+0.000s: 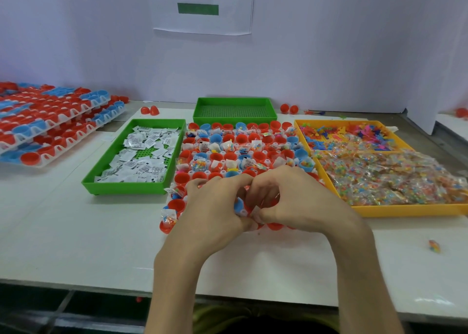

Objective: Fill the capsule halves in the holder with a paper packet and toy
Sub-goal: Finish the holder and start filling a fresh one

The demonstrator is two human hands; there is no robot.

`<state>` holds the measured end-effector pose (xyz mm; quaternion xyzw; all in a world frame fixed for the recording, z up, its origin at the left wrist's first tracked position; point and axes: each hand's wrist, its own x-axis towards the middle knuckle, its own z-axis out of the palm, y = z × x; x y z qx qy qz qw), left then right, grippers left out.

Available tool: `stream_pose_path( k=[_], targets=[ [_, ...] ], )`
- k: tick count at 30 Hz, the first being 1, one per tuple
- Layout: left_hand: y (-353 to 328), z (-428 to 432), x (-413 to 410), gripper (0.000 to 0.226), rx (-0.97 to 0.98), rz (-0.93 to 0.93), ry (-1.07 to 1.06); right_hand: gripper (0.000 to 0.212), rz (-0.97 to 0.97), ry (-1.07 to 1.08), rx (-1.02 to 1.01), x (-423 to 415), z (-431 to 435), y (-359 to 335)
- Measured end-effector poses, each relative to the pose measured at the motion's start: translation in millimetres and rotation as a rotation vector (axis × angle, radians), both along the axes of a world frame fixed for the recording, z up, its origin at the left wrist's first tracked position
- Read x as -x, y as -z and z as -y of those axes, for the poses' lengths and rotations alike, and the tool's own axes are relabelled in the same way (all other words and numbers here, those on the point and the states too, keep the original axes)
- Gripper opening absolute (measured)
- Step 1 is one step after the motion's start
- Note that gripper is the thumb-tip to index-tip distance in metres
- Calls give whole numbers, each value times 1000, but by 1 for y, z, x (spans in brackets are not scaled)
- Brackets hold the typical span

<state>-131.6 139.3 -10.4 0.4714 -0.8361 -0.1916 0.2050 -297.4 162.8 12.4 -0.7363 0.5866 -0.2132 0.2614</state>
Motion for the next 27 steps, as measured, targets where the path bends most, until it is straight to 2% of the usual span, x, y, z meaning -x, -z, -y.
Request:
stream_pose_path(
  k=[6,9,13,17,20,23,25,27],
  targets=[
    [-9,-4,-3,43,-15,5,5,18,10,-1,50,7,0,2],
    [-16,-4,-13,46,-47,-105,36,9,91,57,143,15,-1,1],
    [-31,11,-36,28,-14,-280,59,9,157,170,243,28,0,2],
    [-41,60,-68,17,-44,-377,-36,10,207,284,310,43,1,2],
    [-28,104,-92,18,-110,-239,-174,11,229,397,359,57,2,4],
    [-6,135,-102,26,-91,-62,-373,15,294,625,422,79,4,11],
    [8,144,-102,31,-88,3,-420,10,308,731,393,98,4,19],
    [17,147,-100,29,-78,30,-457,4,276,759,271,112,3,27]
  ],
)
